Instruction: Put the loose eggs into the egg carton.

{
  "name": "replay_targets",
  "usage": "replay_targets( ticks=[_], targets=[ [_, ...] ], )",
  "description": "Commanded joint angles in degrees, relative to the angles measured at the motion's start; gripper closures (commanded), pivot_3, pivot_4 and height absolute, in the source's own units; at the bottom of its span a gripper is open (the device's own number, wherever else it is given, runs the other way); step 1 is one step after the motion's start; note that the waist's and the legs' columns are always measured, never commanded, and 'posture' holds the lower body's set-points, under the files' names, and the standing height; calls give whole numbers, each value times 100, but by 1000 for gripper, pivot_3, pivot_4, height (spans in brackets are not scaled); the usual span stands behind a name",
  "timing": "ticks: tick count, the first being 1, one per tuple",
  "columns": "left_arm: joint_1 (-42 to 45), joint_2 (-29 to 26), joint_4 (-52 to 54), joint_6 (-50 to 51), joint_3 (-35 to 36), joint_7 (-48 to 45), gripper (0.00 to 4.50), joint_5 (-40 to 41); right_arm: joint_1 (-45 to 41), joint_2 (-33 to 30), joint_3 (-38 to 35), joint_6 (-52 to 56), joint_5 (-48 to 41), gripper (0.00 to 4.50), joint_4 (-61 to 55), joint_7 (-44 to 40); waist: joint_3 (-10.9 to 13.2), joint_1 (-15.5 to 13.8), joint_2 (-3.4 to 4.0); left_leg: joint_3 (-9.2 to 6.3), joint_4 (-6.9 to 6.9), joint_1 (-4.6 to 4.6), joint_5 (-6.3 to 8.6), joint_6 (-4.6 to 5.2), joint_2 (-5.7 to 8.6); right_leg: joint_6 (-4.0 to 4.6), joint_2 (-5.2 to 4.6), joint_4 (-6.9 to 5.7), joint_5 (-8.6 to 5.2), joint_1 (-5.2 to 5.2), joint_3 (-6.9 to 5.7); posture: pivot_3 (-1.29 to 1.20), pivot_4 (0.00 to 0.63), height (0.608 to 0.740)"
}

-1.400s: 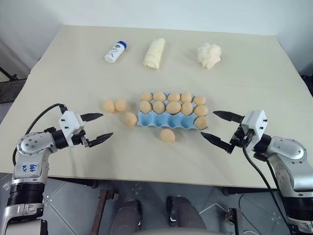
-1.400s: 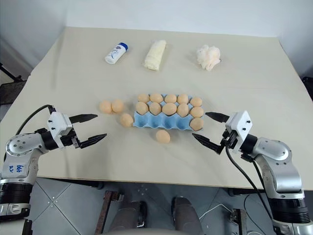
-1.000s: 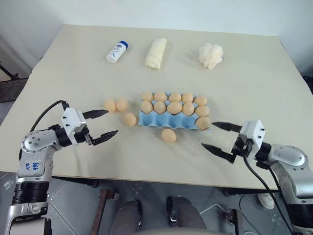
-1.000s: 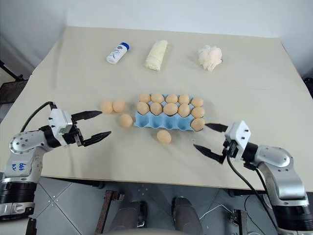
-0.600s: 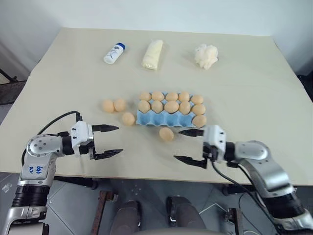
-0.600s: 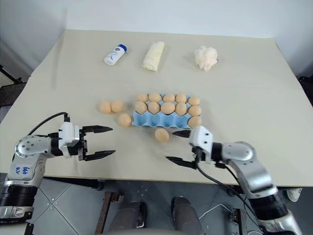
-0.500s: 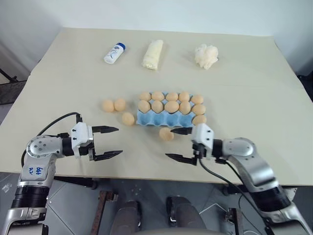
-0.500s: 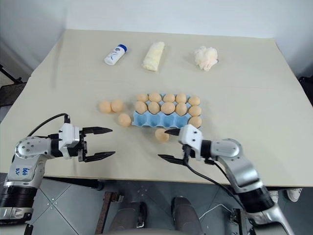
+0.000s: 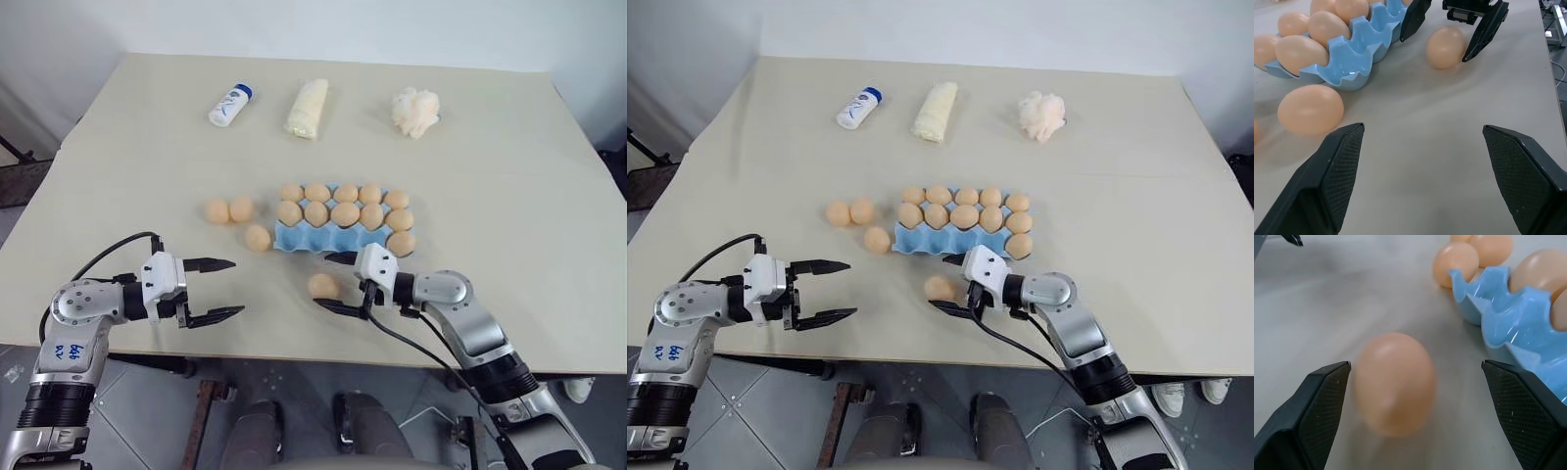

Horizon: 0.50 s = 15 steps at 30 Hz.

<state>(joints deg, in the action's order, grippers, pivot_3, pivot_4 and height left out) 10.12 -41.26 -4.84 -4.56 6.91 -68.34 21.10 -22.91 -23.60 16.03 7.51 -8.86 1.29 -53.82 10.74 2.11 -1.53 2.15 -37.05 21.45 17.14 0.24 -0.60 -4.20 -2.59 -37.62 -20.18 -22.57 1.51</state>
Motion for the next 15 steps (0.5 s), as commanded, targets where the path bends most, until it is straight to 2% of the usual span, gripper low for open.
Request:
replay_targets(
  ticks=[1, 15],
  targets=[
    [-18, -59, 134, -65, 157, 38, 373, 85, -79, 40, 43, -105, 43, 0, -21, -49, 0, 2, 0, 0, 0, 0, 0, 0, 0, 0, 0, 0, 0, 0, 0, 0, 150, 740],
    [98, 16, -118, -202, 91, 83, 373, 42, -227, 468, 150, -305, 312, 0, 474, 164, 0, 21, 0, 0, 1, 0, 0, -1, 0, 0, 0, -1, 0, -1, -1, 0, 150, 740]
  ],
)
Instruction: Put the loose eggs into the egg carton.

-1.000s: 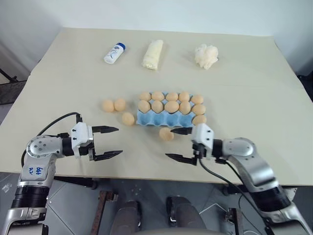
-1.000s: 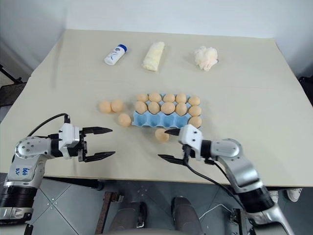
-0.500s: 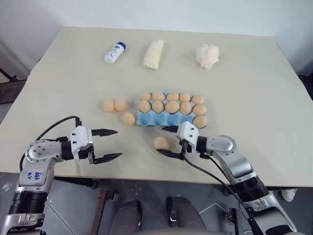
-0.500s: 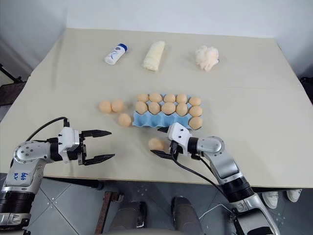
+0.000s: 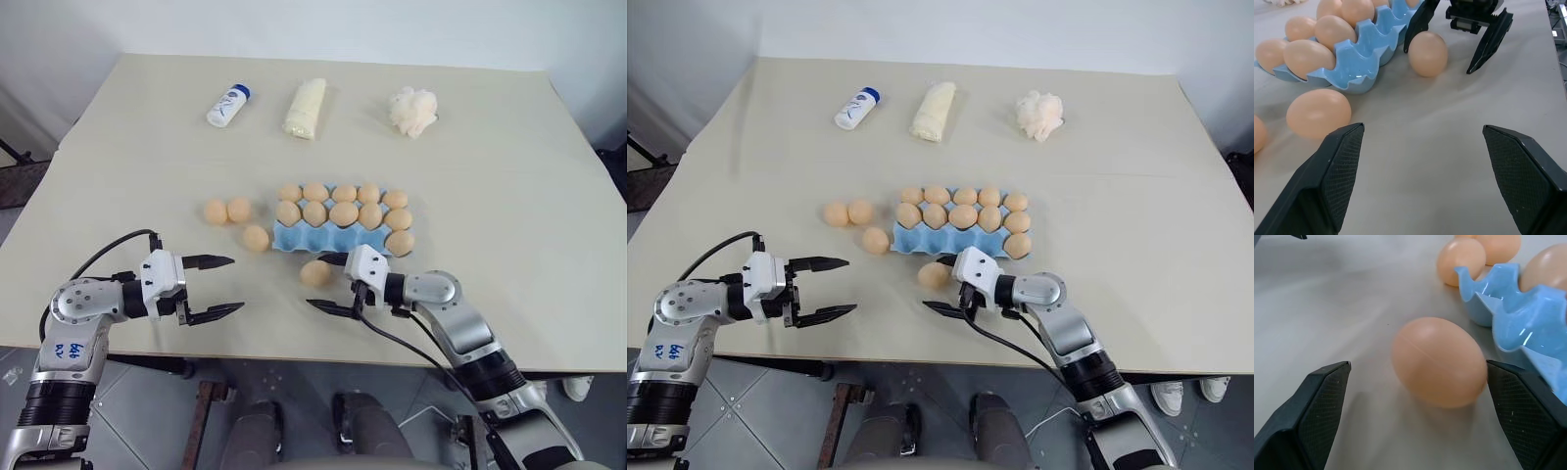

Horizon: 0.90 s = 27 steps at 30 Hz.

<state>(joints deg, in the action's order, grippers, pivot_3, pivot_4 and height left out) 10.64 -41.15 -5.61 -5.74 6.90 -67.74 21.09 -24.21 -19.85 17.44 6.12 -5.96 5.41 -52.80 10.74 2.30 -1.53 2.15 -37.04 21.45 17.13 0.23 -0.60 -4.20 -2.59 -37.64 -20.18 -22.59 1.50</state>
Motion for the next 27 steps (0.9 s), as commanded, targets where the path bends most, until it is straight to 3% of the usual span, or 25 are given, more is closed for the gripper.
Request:
replay_targets(
  ticks=[1, 3, 8, 10, 19, 27],
  targets=[
    [52, 8, -49, -88, 90, 24, 354, 43, -112, 126, 10, -194, 43, 187, 129, 77, 0, 2, 0, 0, 0, 0, 0, 0, 0, 0, 0, -2, 0, 0, 0, 0, 150, 740],
    [62, 13, -68, -98, 87, 27, 348, 41, -129, 175, -5, -238, 48, 640, 208, 83, 0, 2, 0, 0, 0, 0, 0, 0, 0, 0, 0, -2, 0, 0, 0, 0, 150, 740],
    [63, 13, -140, -148, 93, 33, 348, 42, -90, 159, -95, -256, -135, 2343, 39, -65, 0, 22, 0, -1, 1, 0, 0, 0, 0, 0, 0, -2, 0, 0, -2, 0, 150, 740],
    [55, 23, -144, -154, 90, 43, 348, 44, -20, 106, -168, -214, -347, 2728, -180, -223, 0, 26, 0, -1, 1, 0, 0, 0, 0, 0, 0, -2, 0, 0, -2, 0, 150, 740],
    [86, 134, -168, -92, 100, 156, 348, 87, 66, -279, -829, 245, -1134, 2787, -1097, -325, 0, 33, 0, -2, 1, 0, 1, 0, 0, 0, 0, -1, 0, 1, -2, 0, 150, 740],
    [106, 235, -167, -36, 98, 243, 348, 100, -307, -768, -1381, -338, -775, 2787, -80, -131, 0, 39, 0, -1, 1, 1, 0, 0, 0, 0, -1, 5, 0, 2, -2, 0, 150, 740]
  ],
)
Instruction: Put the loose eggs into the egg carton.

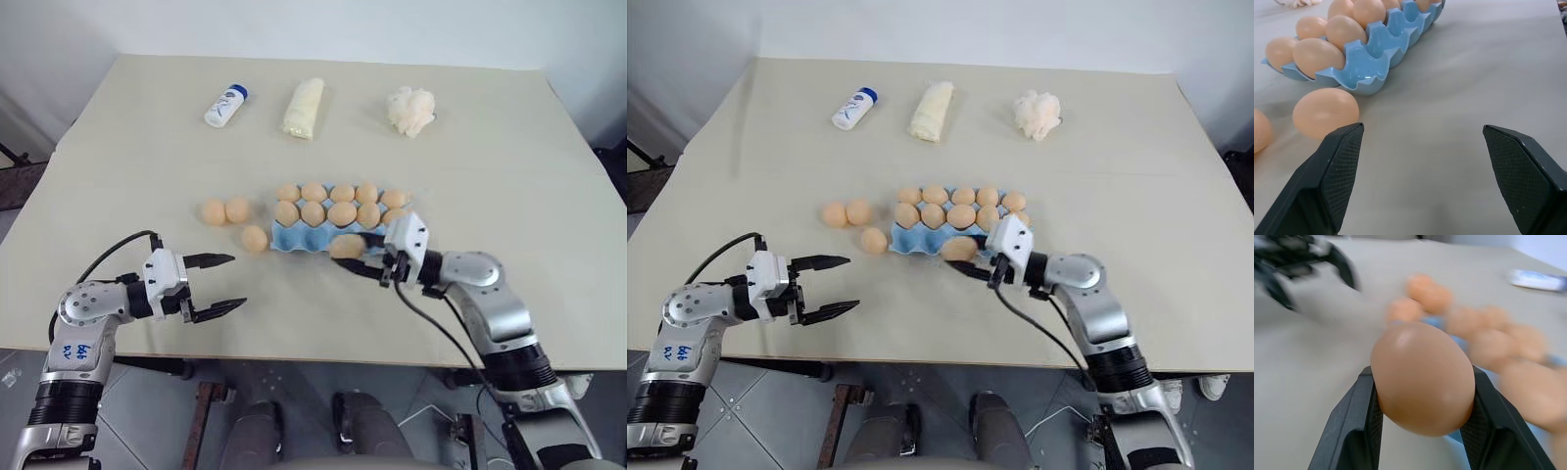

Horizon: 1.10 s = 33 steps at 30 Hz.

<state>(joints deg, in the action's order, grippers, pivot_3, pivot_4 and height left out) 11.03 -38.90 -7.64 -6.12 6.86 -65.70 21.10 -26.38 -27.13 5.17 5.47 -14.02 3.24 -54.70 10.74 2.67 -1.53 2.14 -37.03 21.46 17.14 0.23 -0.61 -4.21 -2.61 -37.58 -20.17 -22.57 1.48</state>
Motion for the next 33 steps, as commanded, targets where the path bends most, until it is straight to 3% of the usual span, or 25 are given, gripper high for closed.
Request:
replay_targets(
  ticks=[1, 6, 7, 10, 14, 24, 27, 33],
  targets=[
    [63, 9, 38, 2, 103, 34, 348, 100, -108, -37, -155, -316, 46, 2787, 190, 59, 0, 7, 0, -1, 2, -1, 0, 0, 0, 0, 0, -1, 0, -1, -1, 0, 150, 740],
    [97, 59, 62, 41, 82, 72, 348, 106, -415, 89, -155, -576, 231, 2787, 759, 203, 1, 57, 1, 4, 3, 0, 0, 0, -1, 0, 0, -5, 0, -4, 0, 0, 150, 740],
    [96, 61, 73, 51, 90, 76, 348, 112, -409, 90, -145, -563, 202, 2264, 772, 148, 1, 54, 1, 4, 1, 0, 0, 0, -1, -1, 0, -6, 0, -3, 0, 0, 150, 740],
    [105, 63, 84, 86, 139, 110, 348, 147, -372, 72, -159, -593, 172, 1483, 726, 84, 1, 46, 1, 2, 0, 0, 0, 0, -1, -1, 1, -11, 0, -3, -2, 0, 150, 740],
    [74, 62, 97, 126, 193, 166, 348, 190, -214, -33, -270, -497, -49, 98, 340, -80, 1, 41, 1, 2, 0, 0, 0, 0, -1, -2, 0, -9, 1, -3, -2, 0, 150, 740],
    [-170, -228, -289, 260, 775, 326, 348, 258, 1385, -865, -731, -220, -1008, 42, -1193, -913, 1, 17, 1, -3, 2, 2, 5, 3, -2, -2, 0, 6, 1, 6, -9, 0, 150, 740],
    [-235, -402, -535, 314, 963, 362, 8, 223, 1665, -938, -873, -190, -1120, 0, -1313, -882, 1, 43, 1, -2, 1, -1, 2, 3, -4, -1, 0, 6, 0, 8, -9, 0, 150, 740],
    [-361, -417, -455, 195, 930, 499, 8, 68, 1942, -923, -985, -249, -1075, 0, -1443, -736, 1, 21, 1, -2, -2, -4, -3, 3, -4, 2, -5, 6, 0, 11, -7, 0, 150, 740]
  ],
)
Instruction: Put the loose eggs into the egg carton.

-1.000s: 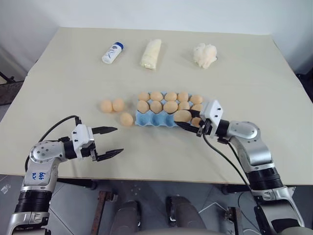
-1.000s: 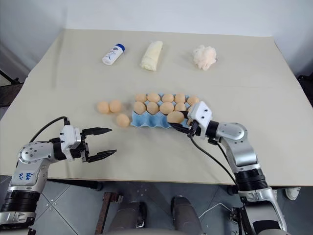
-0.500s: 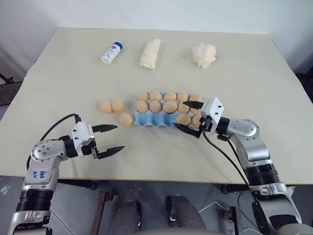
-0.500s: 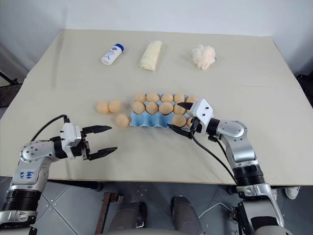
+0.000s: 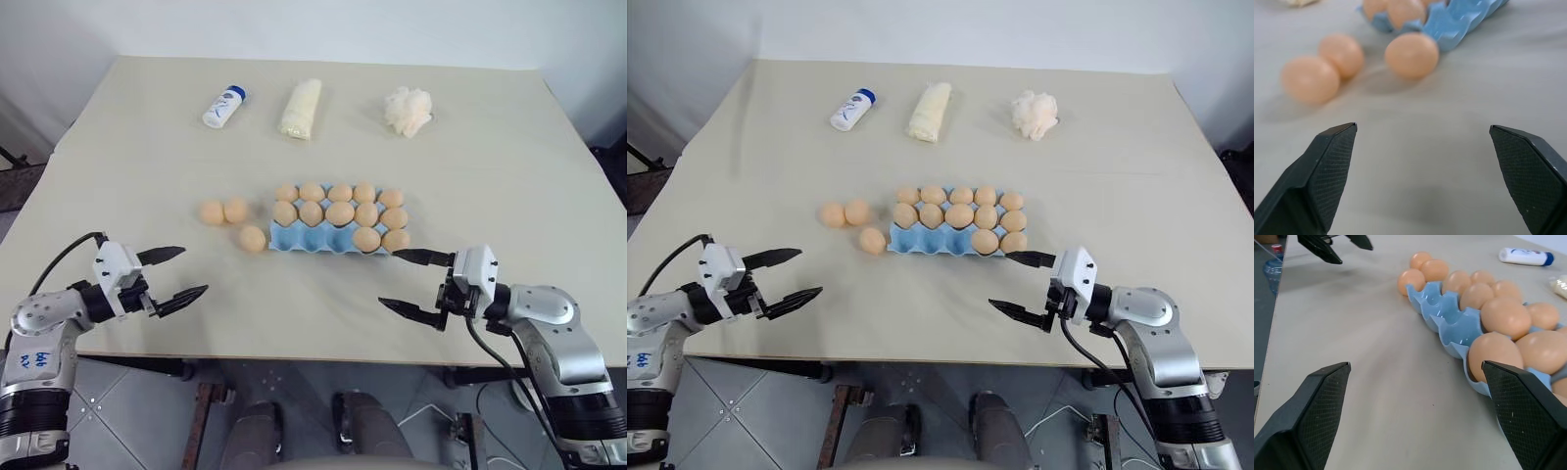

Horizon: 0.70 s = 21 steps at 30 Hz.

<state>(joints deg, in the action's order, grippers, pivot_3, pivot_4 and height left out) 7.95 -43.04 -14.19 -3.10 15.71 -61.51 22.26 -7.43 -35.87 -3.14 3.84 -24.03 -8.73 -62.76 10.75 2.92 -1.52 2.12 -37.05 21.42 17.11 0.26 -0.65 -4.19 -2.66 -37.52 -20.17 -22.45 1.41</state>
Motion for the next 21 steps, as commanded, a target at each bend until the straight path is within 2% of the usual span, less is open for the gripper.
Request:
replay_targets(
  ticks=[1, 8, 13, 21],
  targets=[
    [-55, 16, 231, -125, 16, 101, 8, -75, 57, -41, -153, -84, -71, 0, -262, 88, 0, -7, 0, 0, 1, 0, 0, 0, 0, 0, 0, 2, 0, 0, 0, 0, 150, 740],
    [515, 518, 281, -180, -570, 470, 8, -417, 89, -31, -55, -152, 40, 0, -310, 174, 0, -96, 0, 0, 8, 2, 3, -4, 0, 0, 0, 8, 0, -3, -3, 0, 150, 740],
    [1333, 949, -404, -495, -1130, 840, 8, -1065, 83, -4, -7, -205, 137, 0, -294, 242, 0, -151, 0, 1, -5, 5, 0, 2, 4, -2, 0, 6, 1, 1, -6, 0, 150, 740],
    [2088, 1387, -1259, -725, -1586, 987, 8, -1426, 134, 71, 26, -279, 189, 0, -284, 341, 0, -136, 0, 5, -6, 4, 0, 1, 3, -6, 5, -13, 3, -8, -6, 0, 150, 740]
  ],
)
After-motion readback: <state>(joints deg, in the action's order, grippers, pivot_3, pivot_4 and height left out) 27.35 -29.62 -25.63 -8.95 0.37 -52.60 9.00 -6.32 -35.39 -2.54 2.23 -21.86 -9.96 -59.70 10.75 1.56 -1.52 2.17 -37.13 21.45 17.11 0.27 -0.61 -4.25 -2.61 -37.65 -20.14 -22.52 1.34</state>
